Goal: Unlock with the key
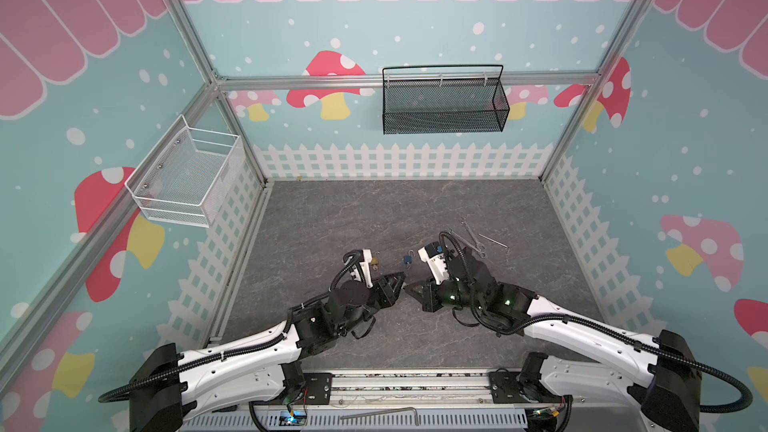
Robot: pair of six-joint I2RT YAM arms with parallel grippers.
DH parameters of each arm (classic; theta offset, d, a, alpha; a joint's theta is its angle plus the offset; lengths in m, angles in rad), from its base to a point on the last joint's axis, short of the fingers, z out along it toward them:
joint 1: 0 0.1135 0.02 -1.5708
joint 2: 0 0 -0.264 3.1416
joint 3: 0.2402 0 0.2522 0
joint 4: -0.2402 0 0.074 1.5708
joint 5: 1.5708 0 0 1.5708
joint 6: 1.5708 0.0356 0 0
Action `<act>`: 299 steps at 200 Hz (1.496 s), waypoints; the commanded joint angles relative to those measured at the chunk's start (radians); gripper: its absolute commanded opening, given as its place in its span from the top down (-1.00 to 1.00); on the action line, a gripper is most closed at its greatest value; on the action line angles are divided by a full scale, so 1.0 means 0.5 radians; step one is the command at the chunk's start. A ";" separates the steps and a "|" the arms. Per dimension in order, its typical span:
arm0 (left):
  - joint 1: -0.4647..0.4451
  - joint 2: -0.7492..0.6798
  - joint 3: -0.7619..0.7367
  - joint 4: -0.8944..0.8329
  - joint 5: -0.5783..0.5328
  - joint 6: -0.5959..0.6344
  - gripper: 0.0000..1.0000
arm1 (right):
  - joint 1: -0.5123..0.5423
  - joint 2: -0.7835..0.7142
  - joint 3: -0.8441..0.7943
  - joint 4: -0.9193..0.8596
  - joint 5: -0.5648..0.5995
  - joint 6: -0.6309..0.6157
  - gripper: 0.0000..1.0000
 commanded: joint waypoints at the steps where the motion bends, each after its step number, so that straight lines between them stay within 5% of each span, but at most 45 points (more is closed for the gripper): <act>1: -0.008 0.006 -0.010 0.096 -0.016 -0.005 0.55 | -0.011 -0.016 0.039 0.060 -0.029 0.017 1.00; 126: -0.008 0.007 -0.011 0.082 -0.053 0.007 1.00 | -0.013 -0.045 0.036 0.072 -0.011 -0.025 1.00; 183: 0.015 -0.080 0.016 0.270 0.061 0.356 1.00 | -0.076 -0.216 0.039 -0.016 -0.040 -0.113 0.28; 209: 0.047 -0.105 0.055 0.338 0.218 0.498 1.00 | -0.153 -0.304 0.039 0.010 -0.253 -0.219 0.08; 262: 0.142 -0.087 0.110 0.570 0.526 0.570 1.00 | -0.390 -0.347 -0.025 0.288 -0.858 -0.201 0.03; 299: 0.148 -0.005 0.185 0.691 0.670 0.600 1.00 | -0.471 -0.312 -0.036 0.443 -1.023 -0.155 0.05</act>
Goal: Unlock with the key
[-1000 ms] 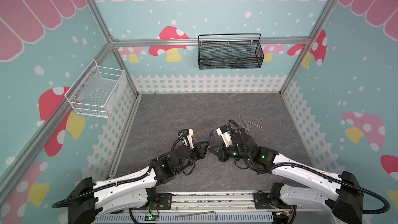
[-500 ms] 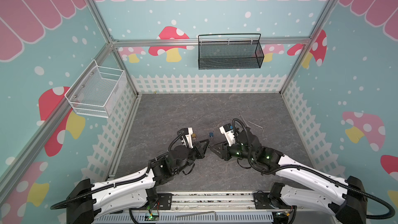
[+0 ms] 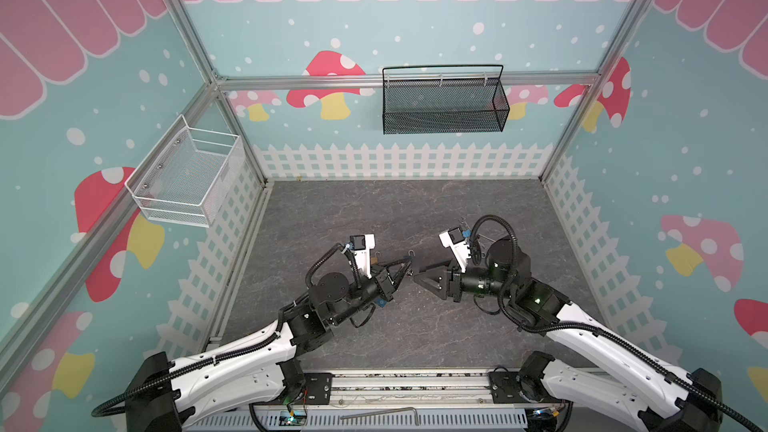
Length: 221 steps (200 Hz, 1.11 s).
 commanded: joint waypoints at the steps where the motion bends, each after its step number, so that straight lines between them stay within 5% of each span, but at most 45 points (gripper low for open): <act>1: 0.015 0.053 0.100 0.173 0.180 0.074 1.00 | -0.045 0.017 -0.024 0.184 -0.221 0.033 0.05; 133: 0.015 0.174 0.193 0.301 0.318 0.126 1.00 | -0.216 0.038 -0.192 0.699 -0.504 0.368 0.50; 221: 0.015 0.172 0.209 0.250 0.325 0.151 1.00 | -0.224 0.036 -0.197 0.746 -0.475 0.384 0.74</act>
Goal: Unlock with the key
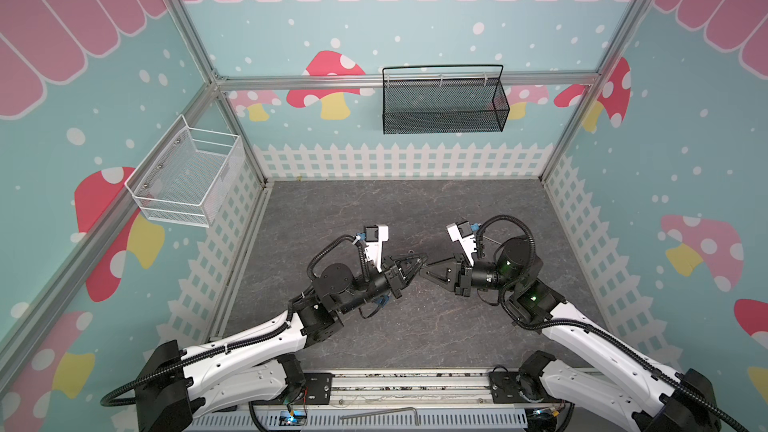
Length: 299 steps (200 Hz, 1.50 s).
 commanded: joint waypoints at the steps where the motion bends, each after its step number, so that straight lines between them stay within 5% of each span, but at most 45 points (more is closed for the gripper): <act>1: 0.007 -0.019 0.050 0.014 0.026 0.050 1.00 | -0.019 0.003 -0.029 0.075 0.005 0.016 0.75; 116: 0.007 -0.110 0.035 -0.074 -0.057 0.132 1.00 | -0.031 -0.049 -0.074 0.036 0.100 -0.069 1.00; 162: 0.037 -0.209 0.029 -0.245 -0.141 0.145 0.16 | -0.031 -0.024 -0.114 -0.137 0.181 -0.185 1.00; 244: 0.142 -0.468 0.055 -1.214 -0.570 0.158 -0.03 | -0.030 -0.023 -0.301 -0.254 0.426 -0.189 1.00; 299: 0.157 -0.301 0.111 -1.846 -0.779 0.074 -0.07 | -0.001 -0.012 -0.504 -0.143 0.547 -0.010 1.00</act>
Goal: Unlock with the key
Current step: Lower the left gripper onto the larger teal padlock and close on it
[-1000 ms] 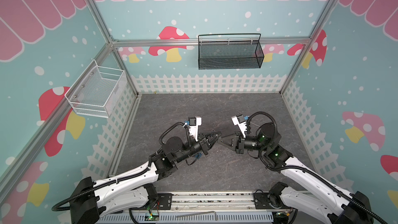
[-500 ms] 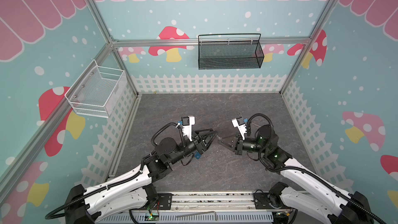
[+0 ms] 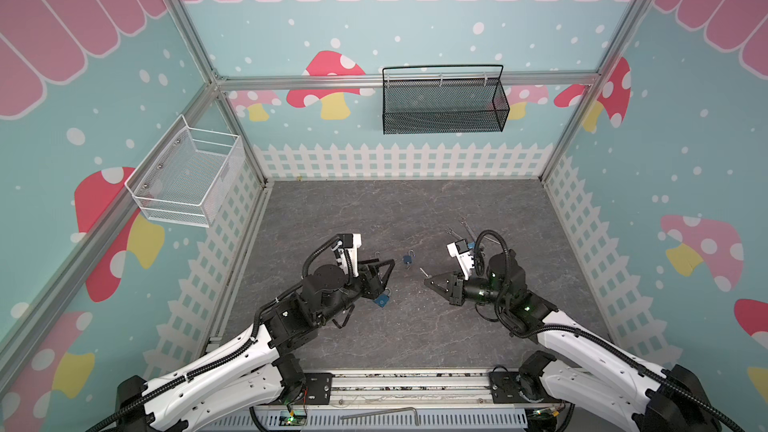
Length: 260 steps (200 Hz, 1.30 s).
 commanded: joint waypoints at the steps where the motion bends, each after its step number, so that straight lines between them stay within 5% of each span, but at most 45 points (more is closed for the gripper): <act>1: 0.017 0.102 0.058 -0.423 -0.146 -0.045 -0.07 | 0.018 0.004 -0.099 0.127 0.029 0.139 1.00; 50: 0.044 0.547 0.111 -0.572 -0.083 0.029 -0.19 | 0.033 0.102 -0.219 0.149 0.009 0.282 1.00; 120: 0.072 1.251 0.347 -0.624 -0.002 0.109 -0.27 | 0.035 0.304 -0.180 -0.024 0.024 0.157 1.00; 260: 0.120 1.665 0.467 -0.596 0.143 0.080 -0.28 | 0.030 0.277 -0.167 -0.027 0.085 0.091 1.00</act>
